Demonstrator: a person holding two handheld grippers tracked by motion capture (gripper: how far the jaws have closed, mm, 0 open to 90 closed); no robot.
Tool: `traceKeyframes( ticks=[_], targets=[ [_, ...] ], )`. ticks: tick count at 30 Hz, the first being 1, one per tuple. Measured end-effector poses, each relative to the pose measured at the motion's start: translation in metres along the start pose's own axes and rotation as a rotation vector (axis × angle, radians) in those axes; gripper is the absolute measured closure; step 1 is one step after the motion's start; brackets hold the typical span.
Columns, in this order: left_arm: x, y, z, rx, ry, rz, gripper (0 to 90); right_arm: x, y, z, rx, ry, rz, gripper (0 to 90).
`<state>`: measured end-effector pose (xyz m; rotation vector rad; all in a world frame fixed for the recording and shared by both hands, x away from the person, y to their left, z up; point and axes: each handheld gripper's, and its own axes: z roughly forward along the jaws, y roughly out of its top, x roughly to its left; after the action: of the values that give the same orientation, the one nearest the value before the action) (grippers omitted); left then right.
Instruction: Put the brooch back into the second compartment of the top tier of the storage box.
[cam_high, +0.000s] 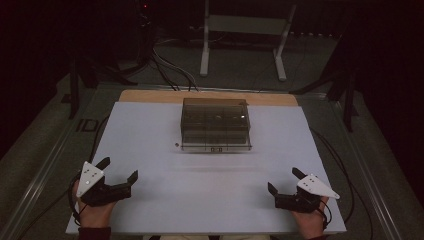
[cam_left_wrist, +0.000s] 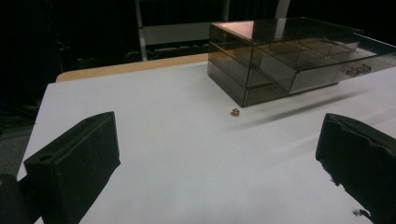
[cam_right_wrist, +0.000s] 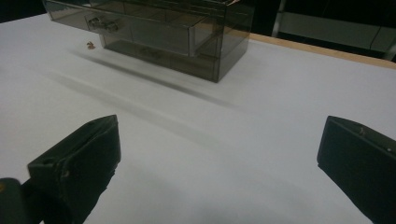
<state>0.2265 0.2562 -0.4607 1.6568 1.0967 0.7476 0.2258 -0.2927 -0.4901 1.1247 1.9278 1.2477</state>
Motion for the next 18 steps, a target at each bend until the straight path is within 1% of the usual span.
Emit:
traceKeyframes(
  ticks=[9, 10, 18],
  targets=[
    [0.002, 0.011, 0.006, -0.005, -0.012, 0.006, 0.5, 0.001, 0.0, -0.001, -0.001, -0.002, -0.005, 0.0],
    [0.002, 0.012, 0.007, -0.009, -0.013, 0.002, 0.5, 0.001, 0.0, -0.001, -0.001, -0.003, -0.005, 0.0],
    [0.003, 0.02, 0.017, -0.014, -0.025, 0.005, 0.5, 0.001, 0.0, -0.002, -0.002, -0.003, -0.003, 0.0]
  ],
)
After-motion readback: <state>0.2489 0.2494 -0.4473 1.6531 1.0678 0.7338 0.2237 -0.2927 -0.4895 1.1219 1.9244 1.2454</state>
